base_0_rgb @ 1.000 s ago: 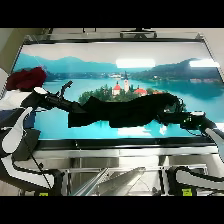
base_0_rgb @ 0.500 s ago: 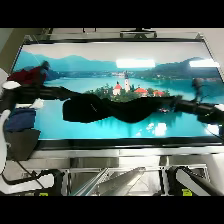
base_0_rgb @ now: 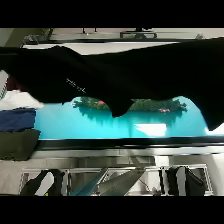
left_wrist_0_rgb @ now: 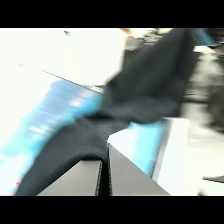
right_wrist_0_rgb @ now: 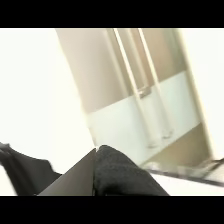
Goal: Fold the shirts.
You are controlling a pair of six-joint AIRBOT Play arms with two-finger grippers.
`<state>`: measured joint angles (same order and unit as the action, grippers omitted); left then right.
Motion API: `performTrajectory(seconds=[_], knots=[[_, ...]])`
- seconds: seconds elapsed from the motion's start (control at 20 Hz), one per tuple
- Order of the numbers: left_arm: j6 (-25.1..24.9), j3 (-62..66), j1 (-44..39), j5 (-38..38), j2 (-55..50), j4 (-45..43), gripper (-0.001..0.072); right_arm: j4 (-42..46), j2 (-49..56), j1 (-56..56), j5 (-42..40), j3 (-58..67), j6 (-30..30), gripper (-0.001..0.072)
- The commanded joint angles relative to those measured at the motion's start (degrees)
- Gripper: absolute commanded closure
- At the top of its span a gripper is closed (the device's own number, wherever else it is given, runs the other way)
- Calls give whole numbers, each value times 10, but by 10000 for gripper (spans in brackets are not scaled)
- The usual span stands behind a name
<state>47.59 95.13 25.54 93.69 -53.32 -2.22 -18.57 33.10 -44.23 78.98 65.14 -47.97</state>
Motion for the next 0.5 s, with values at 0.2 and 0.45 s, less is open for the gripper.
performTrajectory(seconds=[0.2,0.45], knots=[[14,68,-66,-76,-54,-108,682,230,-30,89,-92,-92,-87,692],[14,69,-254,-158,-286,-257,682,300,87,205,-268,-260,-82,692]])
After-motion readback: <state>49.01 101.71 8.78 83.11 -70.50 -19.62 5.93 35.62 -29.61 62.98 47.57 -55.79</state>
